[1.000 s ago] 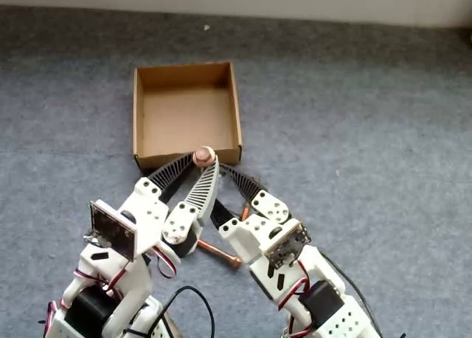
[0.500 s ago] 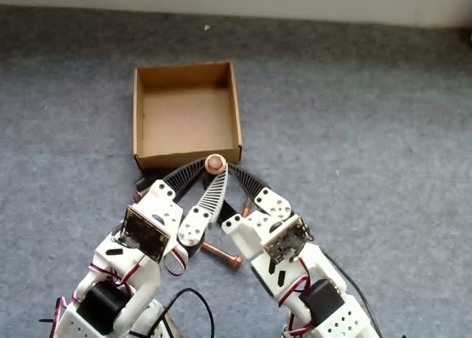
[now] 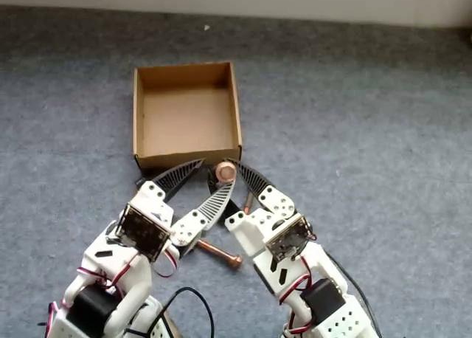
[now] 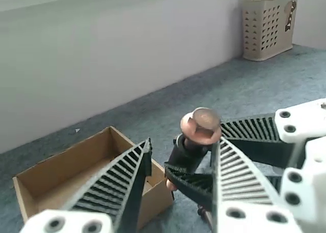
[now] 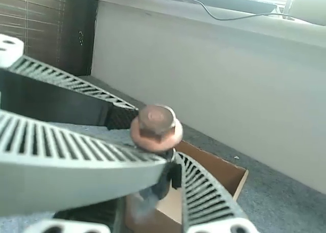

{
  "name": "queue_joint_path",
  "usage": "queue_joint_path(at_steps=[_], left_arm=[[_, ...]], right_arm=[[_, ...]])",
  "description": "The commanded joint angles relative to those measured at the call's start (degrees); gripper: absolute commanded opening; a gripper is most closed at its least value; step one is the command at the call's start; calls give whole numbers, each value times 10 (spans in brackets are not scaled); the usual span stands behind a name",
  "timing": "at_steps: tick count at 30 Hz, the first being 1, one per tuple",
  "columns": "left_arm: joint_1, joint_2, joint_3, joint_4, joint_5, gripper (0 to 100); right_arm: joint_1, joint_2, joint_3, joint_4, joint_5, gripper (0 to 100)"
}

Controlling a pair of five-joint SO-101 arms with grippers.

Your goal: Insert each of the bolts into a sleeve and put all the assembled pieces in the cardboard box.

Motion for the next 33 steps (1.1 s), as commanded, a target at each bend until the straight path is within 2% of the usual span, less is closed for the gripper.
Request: queue_joint_path(at_steps=[1, 9, 12, 16, 23, 27, 30, 33], left_arm=[[-6, 2, -41, 79, -8, 224], [-62, 2, -50, 87, -11, 225], [-66, 0, -65, 116, -39, 222], [-95, 0, -106, 178, -40, 221], [-255, 0, -90, 244, -40, 213], [-343, 0, -23, 242, -40, 92], [-378, 0, 36, 222, -41, 7], [-406, 0, 76, 186, -41, 9]], right_arm=[[12, -17, 87, -11, -1, 5], [33, -19, 87, 17, -1, 5], [40, -19, 87, 30, -10, 5], [54, -19, 87, 51, -60, 5], [63, -17, 87, 109, -61, 5], [64, -16, 51, 173, -61, 5], [64, -16, -16, 244, -64, 5], [64, -15, -66, 274, -64, 5]])
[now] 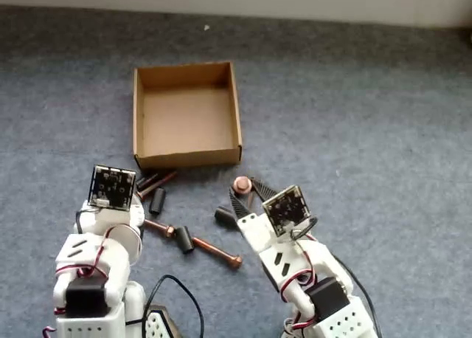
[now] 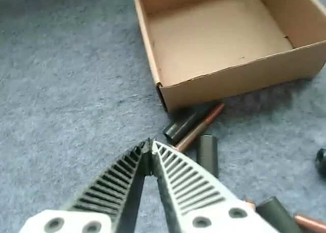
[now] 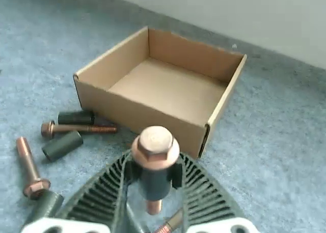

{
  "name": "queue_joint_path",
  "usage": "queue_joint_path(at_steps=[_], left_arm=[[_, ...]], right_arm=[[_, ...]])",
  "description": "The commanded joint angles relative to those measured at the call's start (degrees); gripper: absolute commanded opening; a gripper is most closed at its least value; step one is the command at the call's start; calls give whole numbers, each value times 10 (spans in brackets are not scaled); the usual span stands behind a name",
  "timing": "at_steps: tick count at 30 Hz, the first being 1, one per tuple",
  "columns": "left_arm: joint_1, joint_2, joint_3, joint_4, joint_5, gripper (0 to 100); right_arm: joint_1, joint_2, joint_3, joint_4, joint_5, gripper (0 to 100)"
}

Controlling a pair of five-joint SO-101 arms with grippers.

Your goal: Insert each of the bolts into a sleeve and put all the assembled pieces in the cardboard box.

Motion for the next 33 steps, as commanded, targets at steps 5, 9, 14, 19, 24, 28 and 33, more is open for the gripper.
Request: queue_joint_path(at_steps=[5, 9, 14, 19, 24, 28, 33], left_arm=[[-70, -5, 59, -86, -4, 10], [-69, -5, 61, -88, -4, 13], [-72, -5, 61, -88, -5, 13], [-73, -5, 61, -89, -5, 13], [-73, -5, 61, -88, -6, 13], [-73, -5, 61, -86, -6, 13], [-73, -5, 61, -85, -6, 14]], right_arm=[[5, 0, -111, 32, -4, 5], [5, 117, -205, 31, -4, 5], [7, 337, -348, -9, -4, 5], [7, 501, -424, -141, -4, 5], [7, 625, -441, -303, -4, 5], [8, 721, -441, -417, -4, 5], [17, 844, -444, -468, -6, 5]])
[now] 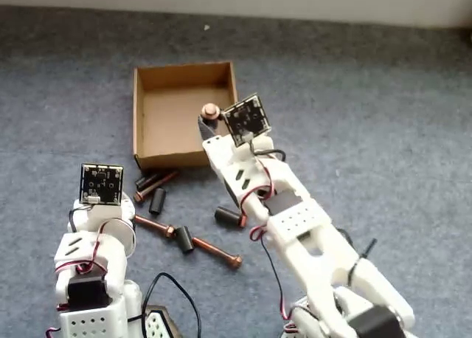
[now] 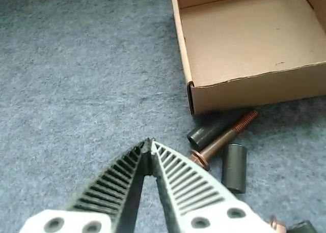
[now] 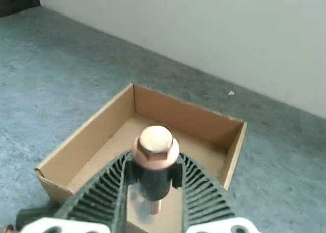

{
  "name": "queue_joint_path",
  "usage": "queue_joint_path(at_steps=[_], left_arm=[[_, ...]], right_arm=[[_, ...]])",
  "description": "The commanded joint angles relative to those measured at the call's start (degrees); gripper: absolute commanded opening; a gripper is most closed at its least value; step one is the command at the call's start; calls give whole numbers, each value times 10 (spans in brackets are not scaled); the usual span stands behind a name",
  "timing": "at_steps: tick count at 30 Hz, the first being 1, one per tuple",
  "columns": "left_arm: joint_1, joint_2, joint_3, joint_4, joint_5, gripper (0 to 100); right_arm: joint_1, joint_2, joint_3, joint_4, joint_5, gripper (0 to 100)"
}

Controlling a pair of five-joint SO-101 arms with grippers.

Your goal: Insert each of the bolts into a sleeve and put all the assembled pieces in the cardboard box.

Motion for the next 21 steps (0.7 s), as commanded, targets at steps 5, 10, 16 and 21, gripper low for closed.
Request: queue_joint_path(at_steps=[5, 10, 16, 21], left_arm=[[-7, -5, -1, -11, -6, 14], [-7, -5, 0, -9, -6, 14], [-7, -5, 0, -9, -6, 14], [-7, -5, 0, -9, -6, 14]], right_arm=[[38, 171, -110, -43, -6, 5], [50, 266, -157, -43, -6, 5], [48, 305, -204, 56, -6, 10], [48, 318, -263, 166, -6, 10]])
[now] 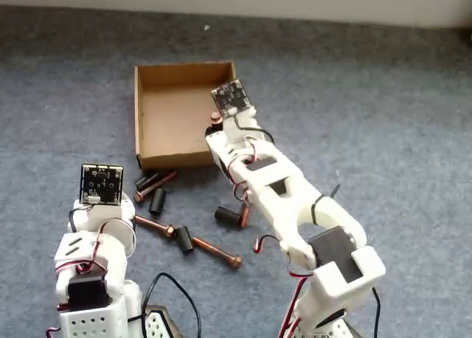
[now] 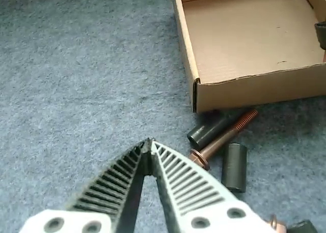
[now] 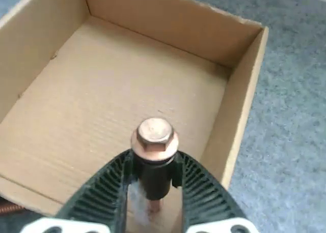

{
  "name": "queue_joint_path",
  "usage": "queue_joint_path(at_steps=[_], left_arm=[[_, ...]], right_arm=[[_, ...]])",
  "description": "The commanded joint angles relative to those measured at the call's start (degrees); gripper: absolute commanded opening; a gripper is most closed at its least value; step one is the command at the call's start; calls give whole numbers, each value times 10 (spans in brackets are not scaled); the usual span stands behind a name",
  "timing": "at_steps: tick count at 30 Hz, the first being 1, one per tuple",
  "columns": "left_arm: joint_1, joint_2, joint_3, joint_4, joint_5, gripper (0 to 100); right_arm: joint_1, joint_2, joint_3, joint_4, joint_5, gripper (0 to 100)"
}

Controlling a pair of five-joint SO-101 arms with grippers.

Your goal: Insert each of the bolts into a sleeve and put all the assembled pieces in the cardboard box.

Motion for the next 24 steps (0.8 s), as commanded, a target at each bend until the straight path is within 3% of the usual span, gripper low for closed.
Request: queue_joint_path(at_steps=[1, 4, 9, 20, 24], left_arm=[[-7, -5, -3, -8, -6, 14], [-7, -5, -3, -8, -6, 14], [-7, -5, -3, -8, -7, 14], [-7, -5, -3, -8, -7, 14], [-7, -5, -3, -10, -7, 14]], right_arm=[[7, -2, -48, 63, -6, 11], [7, -6, -57, 92, -6, 40], [7, -6, -58, 106, -6, 198], [5, -140, -50, 107, -5, 202], [6, -227, -15, 189, -5, 202]])
